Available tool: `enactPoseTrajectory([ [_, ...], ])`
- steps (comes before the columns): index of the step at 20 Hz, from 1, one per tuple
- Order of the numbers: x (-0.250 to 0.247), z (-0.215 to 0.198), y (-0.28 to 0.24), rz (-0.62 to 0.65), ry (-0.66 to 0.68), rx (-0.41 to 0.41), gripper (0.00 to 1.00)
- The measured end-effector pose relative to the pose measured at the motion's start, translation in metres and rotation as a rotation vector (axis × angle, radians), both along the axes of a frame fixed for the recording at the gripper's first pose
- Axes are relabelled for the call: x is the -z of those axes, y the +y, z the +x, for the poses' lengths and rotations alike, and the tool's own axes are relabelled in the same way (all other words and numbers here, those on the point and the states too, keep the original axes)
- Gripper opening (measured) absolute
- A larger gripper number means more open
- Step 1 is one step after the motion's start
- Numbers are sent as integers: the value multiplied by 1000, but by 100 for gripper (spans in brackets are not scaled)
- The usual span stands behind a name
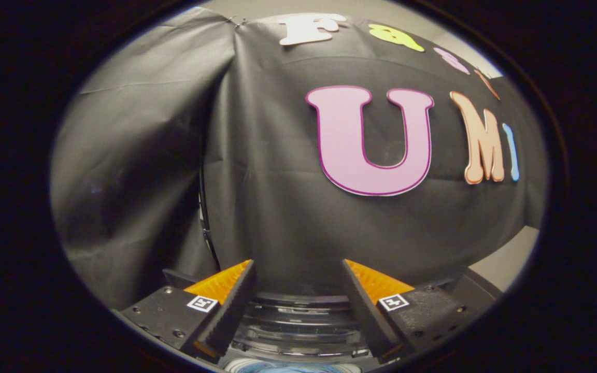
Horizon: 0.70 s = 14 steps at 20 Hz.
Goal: Put the clothes into the washing machine and then close the washing machine lid.
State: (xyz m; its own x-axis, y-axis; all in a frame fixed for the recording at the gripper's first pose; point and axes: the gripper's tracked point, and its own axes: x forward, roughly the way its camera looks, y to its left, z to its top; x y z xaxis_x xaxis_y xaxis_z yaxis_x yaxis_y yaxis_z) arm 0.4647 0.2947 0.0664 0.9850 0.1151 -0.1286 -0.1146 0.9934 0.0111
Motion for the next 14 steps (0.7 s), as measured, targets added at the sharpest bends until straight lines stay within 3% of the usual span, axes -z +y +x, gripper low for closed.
enactPoseTrajectory([
  [3, 17, 10, -6, -4, 53, 25, 98],
  [8, 11, 9, -6, -6, -28, 28, 99],
  [14, 13, -7, -10, -15, -8, 59, 98],
])
